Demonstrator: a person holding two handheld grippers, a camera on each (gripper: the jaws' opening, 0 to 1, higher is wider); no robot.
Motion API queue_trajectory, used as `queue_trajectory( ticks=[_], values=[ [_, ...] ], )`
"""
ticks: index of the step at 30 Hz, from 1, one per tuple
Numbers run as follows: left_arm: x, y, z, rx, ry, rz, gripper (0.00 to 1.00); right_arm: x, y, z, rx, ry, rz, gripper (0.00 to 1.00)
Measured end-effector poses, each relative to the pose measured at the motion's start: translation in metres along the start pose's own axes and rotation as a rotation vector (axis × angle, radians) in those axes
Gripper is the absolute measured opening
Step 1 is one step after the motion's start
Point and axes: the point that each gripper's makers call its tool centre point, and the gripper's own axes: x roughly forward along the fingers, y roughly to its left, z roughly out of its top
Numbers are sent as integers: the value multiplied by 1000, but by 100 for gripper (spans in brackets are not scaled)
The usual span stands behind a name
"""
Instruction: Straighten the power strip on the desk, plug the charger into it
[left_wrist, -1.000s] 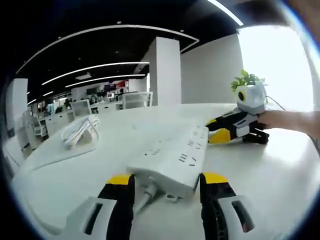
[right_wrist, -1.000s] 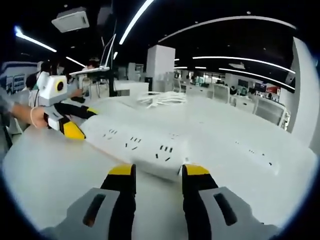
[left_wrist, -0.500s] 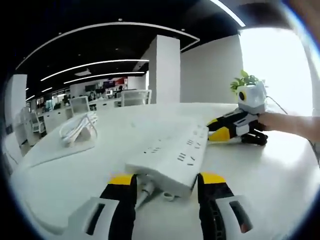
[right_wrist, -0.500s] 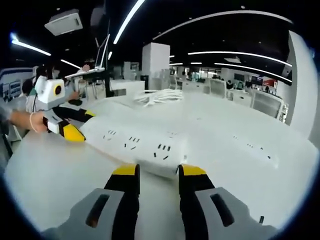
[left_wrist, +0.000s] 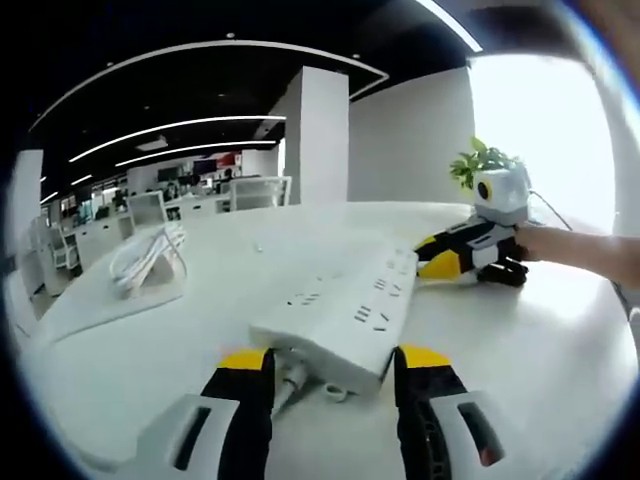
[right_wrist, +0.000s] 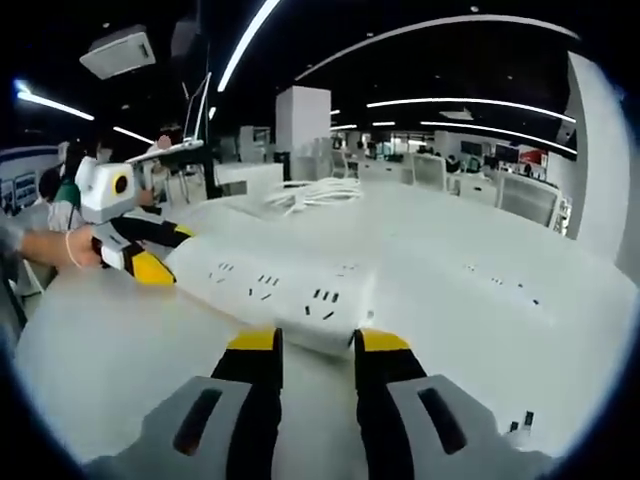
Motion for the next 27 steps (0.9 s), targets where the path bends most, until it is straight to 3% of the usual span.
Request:
queue_trajectory(
  ticks=[16,27],
  values=[
    [4,-3,1,46,9,-82,47,-13,12,-2,50,12,-63,32],
    [6,-5,2,73,15,-112,44,-19,9,-4,83,9,-109,23]
  ],
)
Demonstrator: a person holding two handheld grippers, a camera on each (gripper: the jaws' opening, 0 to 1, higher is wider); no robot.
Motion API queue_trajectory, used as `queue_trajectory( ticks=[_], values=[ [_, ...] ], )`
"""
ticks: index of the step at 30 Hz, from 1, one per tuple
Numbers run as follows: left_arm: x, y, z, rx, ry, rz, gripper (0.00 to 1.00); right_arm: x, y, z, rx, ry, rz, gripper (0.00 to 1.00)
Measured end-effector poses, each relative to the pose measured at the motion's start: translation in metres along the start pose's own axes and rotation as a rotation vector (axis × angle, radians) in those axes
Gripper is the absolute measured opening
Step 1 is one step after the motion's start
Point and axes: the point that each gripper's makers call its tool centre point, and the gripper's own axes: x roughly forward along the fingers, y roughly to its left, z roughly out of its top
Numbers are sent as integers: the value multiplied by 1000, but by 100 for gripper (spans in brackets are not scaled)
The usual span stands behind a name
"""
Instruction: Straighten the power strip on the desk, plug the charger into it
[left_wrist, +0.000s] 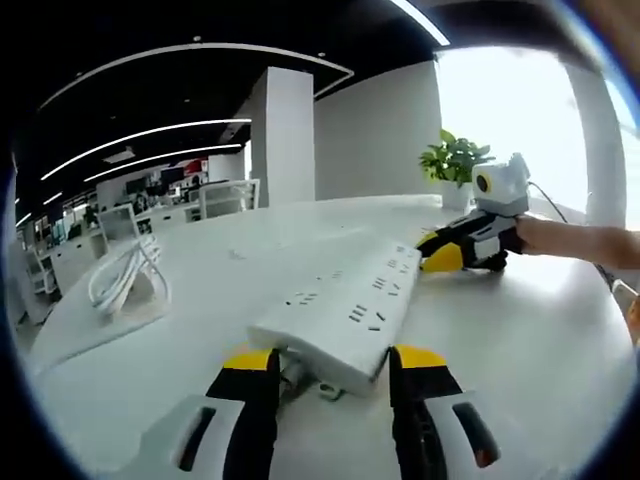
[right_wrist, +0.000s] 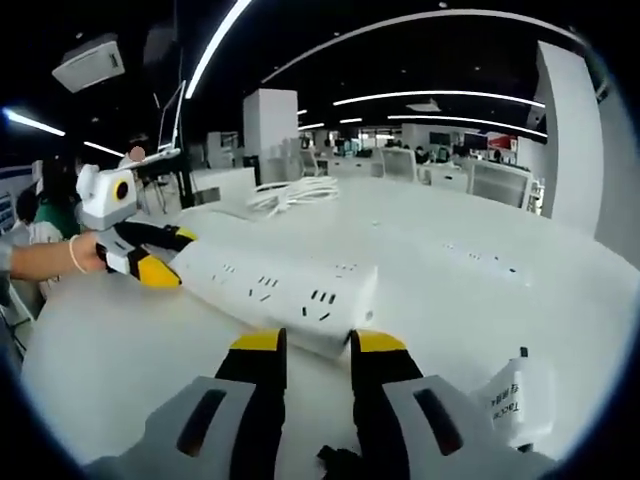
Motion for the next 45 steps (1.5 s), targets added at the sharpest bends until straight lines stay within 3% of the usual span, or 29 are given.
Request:
queue_trajectory(
  ticks=[23,31,45],
  values=[
    [2,1,3,52,11,-35,41,-7,-2,-1,-6,-6,-60,19],
    [4,4,5,85,17,-76,41,-14,-3,-4,-10,-11,-102,19],
    [2,2,4,93,15,-95,41,-19,0,-5,-4,-16,-113,17]
  ],
)
